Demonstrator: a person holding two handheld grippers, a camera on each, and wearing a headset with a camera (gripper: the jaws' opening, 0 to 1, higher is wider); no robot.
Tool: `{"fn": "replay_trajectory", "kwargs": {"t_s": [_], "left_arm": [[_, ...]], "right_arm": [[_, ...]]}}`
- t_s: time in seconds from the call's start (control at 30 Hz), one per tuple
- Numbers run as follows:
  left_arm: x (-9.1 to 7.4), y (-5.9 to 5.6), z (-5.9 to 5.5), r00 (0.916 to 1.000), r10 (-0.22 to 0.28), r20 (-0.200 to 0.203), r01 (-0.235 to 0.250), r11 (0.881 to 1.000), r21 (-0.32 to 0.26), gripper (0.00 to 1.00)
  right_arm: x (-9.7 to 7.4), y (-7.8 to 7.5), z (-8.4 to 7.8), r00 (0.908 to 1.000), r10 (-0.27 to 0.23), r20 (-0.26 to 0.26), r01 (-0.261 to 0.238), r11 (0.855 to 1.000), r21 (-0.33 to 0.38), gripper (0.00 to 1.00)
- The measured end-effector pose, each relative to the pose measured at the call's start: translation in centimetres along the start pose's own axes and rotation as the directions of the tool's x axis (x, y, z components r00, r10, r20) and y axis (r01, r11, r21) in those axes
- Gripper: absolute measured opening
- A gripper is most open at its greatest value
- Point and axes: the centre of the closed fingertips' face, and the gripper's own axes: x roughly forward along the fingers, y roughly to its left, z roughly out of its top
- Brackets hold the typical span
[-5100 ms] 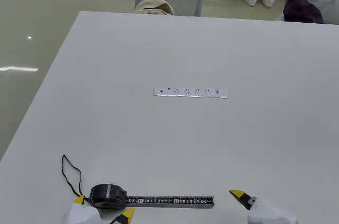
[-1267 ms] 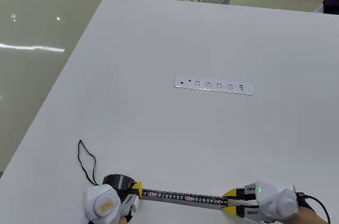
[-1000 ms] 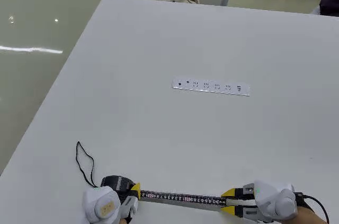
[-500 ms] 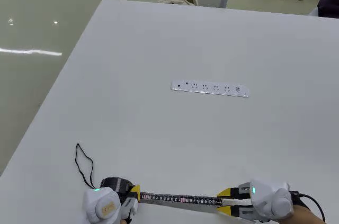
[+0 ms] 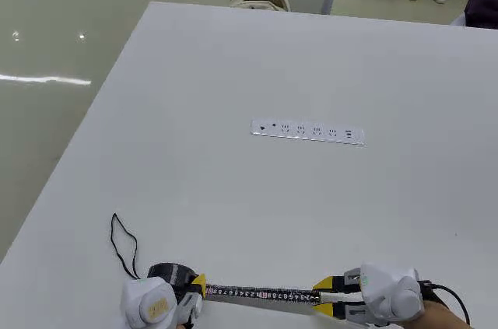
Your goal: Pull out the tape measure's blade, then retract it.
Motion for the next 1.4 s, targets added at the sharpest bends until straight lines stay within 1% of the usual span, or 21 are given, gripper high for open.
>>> {"fn": "replay_trajectory", "kwargs": {"t_s": [0.3, 0.9, 1.0, 1.4], "left_arm": [[0.0, 0.0, 0.0, 1.0000, -0.003, -0.005, 0.003, 1.000, -0.005, 0.62], [0.0, 0.0, -0.1, 0.9998, -0.018, -0.008, 0.018, 1.000, -0.012, 0.61], [0.0, 0.1, 0.0, 0.9997, -0.022, -0.015, 0.021, 0.999, -0.037, 0.61], [-0.1, 0.1, 0.0, 0.9994, -0.032, -0.015, 0.031, 0.998, -0.060, 0.61]], "right_arm": [[0.2, -0.1, 0.2, 1.0000, 0.001, 0.002, -0.001, 1.000, -0.001, 0.13], [1.1, -0.2, 1.4, 0.9999, 0.007, 0.012, -0.007, 1.000, -0.019, 0.13], [1.1, -0.3, 1.5, 0.9999, 0.006, 0.014, -0.006, 1.000, -0.021, 0.13], [1.4, -0.4, 2.3, 0.9996, 0.006, 0.026, -0.005, 0.999, -0.035, 0.13]]}}
